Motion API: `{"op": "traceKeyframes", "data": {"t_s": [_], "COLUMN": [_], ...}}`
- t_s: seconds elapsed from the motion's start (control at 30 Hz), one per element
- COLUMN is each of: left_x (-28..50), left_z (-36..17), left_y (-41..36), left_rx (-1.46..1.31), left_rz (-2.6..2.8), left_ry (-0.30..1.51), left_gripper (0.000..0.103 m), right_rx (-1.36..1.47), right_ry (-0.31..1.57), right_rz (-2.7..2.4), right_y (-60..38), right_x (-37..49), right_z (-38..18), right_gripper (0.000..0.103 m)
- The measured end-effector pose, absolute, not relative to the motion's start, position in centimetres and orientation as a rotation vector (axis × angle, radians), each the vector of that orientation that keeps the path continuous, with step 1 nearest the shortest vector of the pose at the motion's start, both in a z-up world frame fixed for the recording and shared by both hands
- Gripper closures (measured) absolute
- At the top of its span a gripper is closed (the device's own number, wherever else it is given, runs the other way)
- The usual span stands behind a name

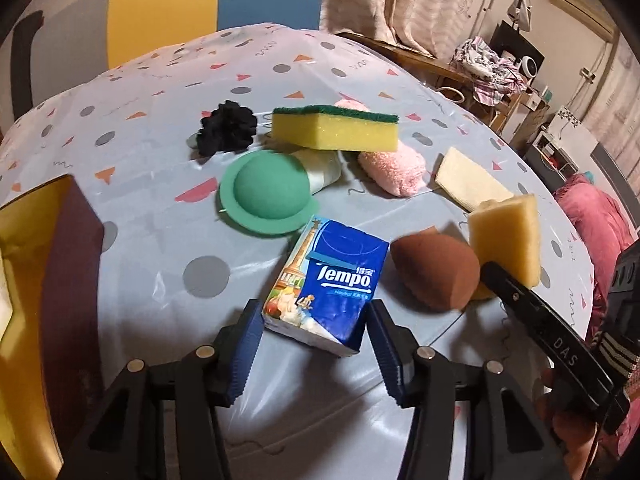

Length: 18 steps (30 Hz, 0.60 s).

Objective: Organize rigid objects
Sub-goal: 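Grasp the blue Tempo tissue pack with the left gripper while the right gripper holds the yellow sponge, then carry the tissue pack into the tray and open the left gripper while the right gripper carries the sponge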

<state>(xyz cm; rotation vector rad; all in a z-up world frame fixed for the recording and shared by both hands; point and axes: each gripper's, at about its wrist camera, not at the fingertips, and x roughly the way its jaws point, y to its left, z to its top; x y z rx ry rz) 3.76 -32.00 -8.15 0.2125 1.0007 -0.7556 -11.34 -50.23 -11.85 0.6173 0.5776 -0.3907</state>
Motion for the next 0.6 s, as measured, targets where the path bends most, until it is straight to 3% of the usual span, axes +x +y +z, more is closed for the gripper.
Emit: {"op": "traceKeyframes", "data": {"t_s": [0.6], "left_x": [1.3], "left_z": [-2.0], "left_y": [-22.4], "left_rx": [-0.008], "left_rz": [-0.751], "left_ry": [0.893], "left_gripper": [0.051], "right_rx": [0.552], "right_ry": [0.61], "right_rz": [-0.427], "right_y": [-49.3], "right_x": [-11.0], "right_z": [-11.6], "right_gripper": [0.064]}}
